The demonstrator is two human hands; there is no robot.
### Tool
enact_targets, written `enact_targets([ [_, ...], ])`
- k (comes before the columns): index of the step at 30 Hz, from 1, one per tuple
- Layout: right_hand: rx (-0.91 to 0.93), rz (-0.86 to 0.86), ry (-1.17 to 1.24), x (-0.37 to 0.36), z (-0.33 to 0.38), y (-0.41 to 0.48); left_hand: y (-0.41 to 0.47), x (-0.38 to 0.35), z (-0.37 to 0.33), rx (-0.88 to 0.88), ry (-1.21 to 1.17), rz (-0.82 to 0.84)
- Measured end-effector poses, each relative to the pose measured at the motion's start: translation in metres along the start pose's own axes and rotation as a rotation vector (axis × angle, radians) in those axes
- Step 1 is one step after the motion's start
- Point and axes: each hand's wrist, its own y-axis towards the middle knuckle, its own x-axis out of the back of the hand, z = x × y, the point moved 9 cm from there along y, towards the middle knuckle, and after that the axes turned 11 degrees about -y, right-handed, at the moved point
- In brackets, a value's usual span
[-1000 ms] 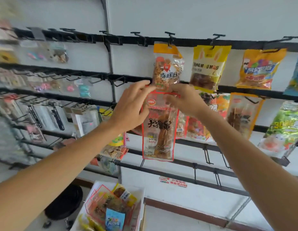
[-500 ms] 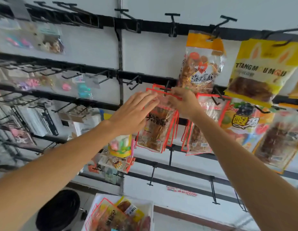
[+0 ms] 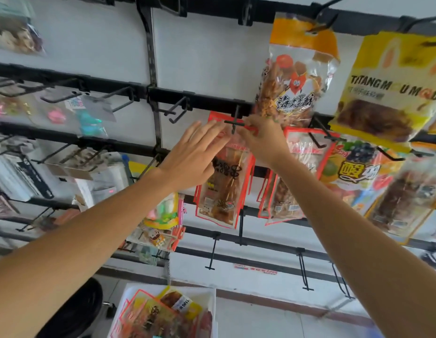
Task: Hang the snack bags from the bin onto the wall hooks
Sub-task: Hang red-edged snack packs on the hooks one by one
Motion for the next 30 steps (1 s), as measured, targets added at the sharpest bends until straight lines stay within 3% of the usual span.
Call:
enact_targets([
  [5,-0.049,-0.169,-0.261,0.004,0.000,-0.002,0.012,-0.012,0.006,0.046,0.017,0.041],
  [10,0.029,-0.368,-0.184,0.007,0.004,-0.042,0.014,-0.019,0.003,0.080,0.045,0.044],
  [14,0.081,-0.372,-0.223,0.012,-0.001,-0.065,0.016,-0.022,-0.001,0.129,0.039,0.073],
  [20,0.112,-0.208,-0.232,0.011,-0.007,-0.083,-0.003,-0.021,-0.016,0.149,0.008,0.182],
  [26,0.240,0.358,-0.188,-0.037,0.014,-0.111,-0.052,-0.018,-0.039,0.169,-0.119,0.492],
  [30,0.269,0.488,-0.192,-0.051,0.034,-0.130,-0.093,0.000,-0.047,0.366,-0.257,0.590],
])
